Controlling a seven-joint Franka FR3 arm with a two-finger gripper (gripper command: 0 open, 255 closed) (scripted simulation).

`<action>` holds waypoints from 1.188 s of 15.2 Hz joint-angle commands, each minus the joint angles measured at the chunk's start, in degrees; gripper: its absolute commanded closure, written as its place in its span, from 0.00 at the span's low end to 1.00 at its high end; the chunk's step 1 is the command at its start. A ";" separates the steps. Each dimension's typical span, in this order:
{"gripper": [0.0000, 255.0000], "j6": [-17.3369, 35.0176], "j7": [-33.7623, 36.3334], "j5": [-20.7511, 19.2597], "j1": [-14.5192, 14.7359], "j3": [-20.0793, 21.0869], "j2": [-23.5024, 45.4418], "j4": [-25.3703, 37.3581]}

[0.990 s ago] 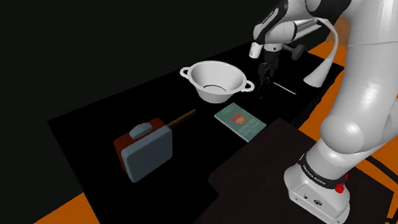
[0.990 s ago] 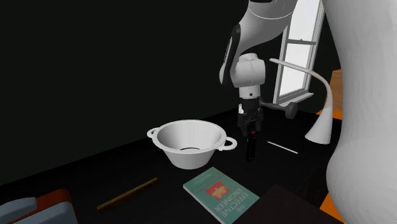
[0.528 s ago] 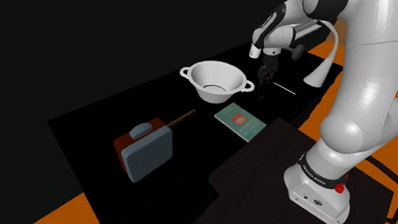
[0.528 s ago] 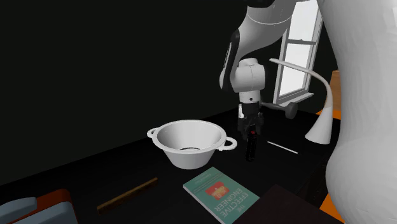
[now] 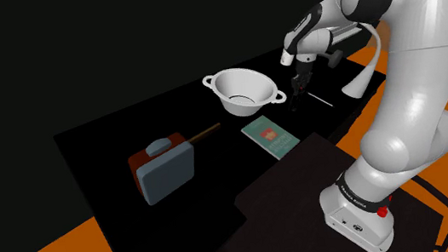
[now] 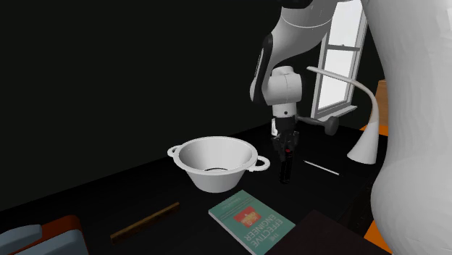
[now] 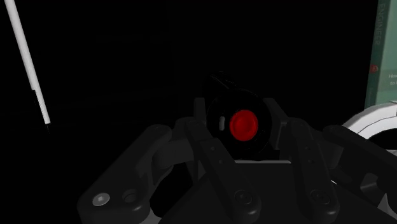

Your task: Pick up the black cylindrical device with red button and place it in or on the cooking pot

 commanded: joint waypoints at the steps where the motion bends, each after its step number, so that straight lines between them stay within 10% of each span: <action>1: 1.00 0.00 0.00 0.00 0.00 0.01 0.03 -0.03; 18: 1.00 -7.55 1.21 -2.95 1.50 -1.90 -6.83 1.06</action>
